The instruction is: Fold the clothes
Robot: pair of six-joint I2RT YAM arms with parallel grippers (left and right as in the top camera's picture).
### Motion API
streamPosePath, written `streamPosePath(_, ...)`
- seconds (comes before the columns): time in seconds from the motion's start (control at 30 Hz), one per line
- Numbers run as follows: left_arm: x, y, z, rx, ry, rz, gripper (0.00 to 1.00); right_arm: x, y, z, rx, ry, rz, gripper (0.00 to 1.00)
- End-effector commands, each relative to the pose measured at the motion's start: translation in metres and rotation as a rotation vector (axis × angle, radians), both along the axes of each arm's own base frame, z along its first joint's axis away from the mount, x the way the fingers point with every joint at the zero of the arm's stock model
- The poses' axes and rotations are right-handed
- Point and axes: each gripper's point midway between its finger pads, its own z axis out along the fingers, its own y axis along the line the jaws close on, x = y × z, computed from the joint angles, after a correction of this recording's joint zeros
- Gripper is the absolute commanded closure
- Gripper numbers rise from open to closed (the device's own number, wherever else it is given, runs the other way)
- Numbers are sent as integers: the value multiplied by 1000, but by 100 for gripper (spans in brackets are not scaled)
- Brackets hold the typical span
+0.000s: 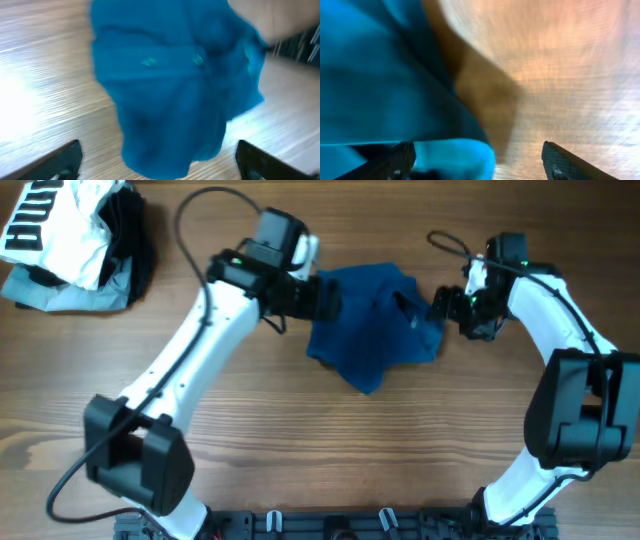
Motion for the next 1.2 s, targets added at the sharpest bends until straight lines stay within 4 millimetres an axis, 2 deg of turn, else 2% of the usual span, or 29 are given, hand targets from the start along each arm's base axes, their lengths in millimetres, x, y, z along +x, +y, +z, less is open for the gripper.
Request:
streamPosePath(0.0,-16,-27,-36,103,-25,-278,15,16,1,35,21,-106,15,13)
streamPosePath(0.07,-23,-35,-62,146,-5,-382,16,16,-1,34,6,-104,10,13)
streamPosePath(0.13,-25,-32,-94,218,35,-419,14,16,-4,33,-8,-104,7,13)
streamPosePath(0.2,-18,-13,-116,337,51,-394,13,17,-4,33,-11,-105,6,12)
streamPosePath(0.27,-8,9,-132,452,50,-358,5,18,-7,33,-25,-109,2,12)
streamPosePath(0.3,-2,20,-138,500,49,-340,1,19,-7,33,-27,-114,1,12)
streamPosePath(0.4,13,51,-148,598,50,-280,0,22,-7,34,-27,-125,1,10)
streamPosePath(0.53,51,134,-143,758,28,-92,0,22,-7,34,-28,-126,1,9)
streamPosePath(0.63,89,208,-137,746,-16,124,0,22,-7,34,-28,-126,2,8)
streamPosePath(0.7,99,230,-125,737,-36,187,0,22,-7,34,-27,-125,3,8)
streamPosePath(0.73,100,230,-111,732,-43,176,0,22,-7,34,-28,-125,3,8)
streamPosePath(0.8,101,203,-71,659,-86,116,0,23,-7,35,-28,-132,2,8)
streamPosePath(0.87,86,143,-21,537,-172,-20,0,23,-7,35,-28,-132,2,8)
streamPosePath(0.93,59,96,0,464,-193,-135,0,23,-7,35,-28,-132,3,8)
streamPosePath(1.0,22,48,-5,408,-139,-278,0,24,-7,35,-28,-134,3,8)
streamPosePath(1.03,4,33,-15,417,-98,-338,0,23,-7,35,-28,-133,3,7)
streamPosePath(1.07,-5,26,-19,423,-85,-368,0,23,-7,35,-28,-132,3,7)
streamPosePath(1.1,-27,11,-35,439,-54,-436,0,23,-7,35,-28,-132,4,7)
streamPosePath(1.17,-44,6,-52,459,-27,-496,0,23,-7,35,-28,-132,4,7)
